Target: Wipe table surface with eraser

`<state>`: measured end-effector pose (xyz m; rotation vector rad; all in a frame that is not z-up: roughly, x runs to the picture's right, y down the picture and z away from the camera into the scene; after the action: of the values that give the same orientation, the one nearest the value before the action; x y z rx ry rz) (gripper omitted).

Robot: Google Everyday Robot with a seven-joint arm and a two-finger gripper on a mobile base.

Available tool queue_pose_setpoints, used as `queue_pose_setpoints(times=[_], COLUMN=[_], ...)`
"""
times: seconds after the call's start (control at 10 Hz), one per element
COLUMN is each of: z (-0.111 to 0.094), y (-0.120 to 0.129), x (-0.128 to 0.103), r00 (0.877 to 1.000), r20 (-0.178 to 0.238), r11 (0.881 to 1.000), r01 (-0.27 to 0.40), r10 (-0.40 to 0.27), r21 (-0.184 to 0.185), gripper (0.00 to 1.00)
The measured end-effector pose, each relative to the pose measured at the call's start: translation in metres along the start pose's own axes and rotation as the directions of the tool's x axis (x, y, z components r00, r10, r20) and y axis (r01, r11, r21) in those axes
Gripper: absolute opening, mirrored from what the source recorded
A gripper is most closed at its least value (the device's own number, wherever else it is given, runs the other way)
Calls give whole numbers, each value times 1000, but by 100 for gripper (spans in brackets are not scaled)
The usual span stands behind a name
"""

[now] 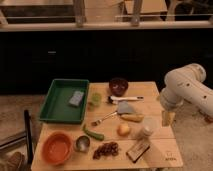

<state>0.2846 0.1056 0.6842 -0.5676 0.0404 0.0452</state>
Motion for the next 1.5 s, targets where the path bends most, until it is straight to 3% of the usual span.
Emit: queue_pose_setpoints(times=[1.3, 1.5], z=[0, 6], y=[0, 6], x=[0, -4], r00=[1000, 999], r20=[0, -14], r11=[1000, 999], r01=[0, 40], r10=[0, -40], r21=[0, 6], gripper=[80, 80])
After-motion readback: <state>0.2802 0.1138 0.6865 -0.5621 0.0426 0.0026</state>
